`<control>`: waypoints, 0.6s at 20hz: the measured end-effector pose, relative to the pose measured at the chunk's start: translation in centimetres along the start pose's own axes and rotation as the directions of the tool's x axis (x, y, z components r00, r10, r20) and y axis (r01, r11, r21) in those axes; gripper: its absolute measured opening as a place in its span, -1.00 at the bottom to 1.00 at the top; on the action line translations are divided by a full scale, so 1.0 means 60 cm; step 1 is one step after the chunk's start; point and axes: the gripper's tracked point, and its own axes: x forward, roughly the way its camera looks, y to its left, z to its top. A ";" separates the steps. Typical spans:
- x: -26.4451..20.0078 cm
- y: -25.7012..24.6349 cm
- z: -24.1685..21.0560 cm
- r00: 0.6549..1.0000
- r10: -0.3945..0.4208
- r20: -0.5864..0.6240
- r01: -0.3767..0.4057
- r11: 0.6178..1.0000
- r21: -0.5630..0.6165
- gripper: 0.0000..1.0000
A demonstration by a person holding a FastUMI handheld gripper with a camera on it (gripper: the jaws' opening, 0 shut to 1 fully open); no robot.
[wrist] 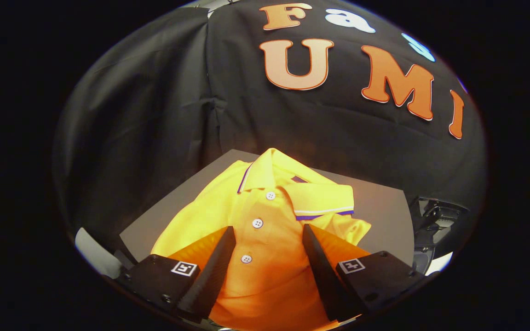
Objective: Put the clothes into the washing machine and then close the washing machine lid.
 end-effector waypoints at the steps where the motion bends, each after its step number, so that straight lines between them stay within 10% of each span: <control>1: 0.000 0.000 -0.001 1.000 0.002 -0.004 -0.002 1.000 0.001 0.88; 4: -0.004 -0.007 -0.001 1.000 0.011 -0.029 -0.011 1.000 -0.003 0.62; 8: -0.009 0.001 -0.003 0.997 0.060 -0.040 -0.061 0.998 -0.022 -0.34; 12: -0.015 -0.004 0.005 0.996 0.089 0.004 -0.089 0.996 0.017 -0.70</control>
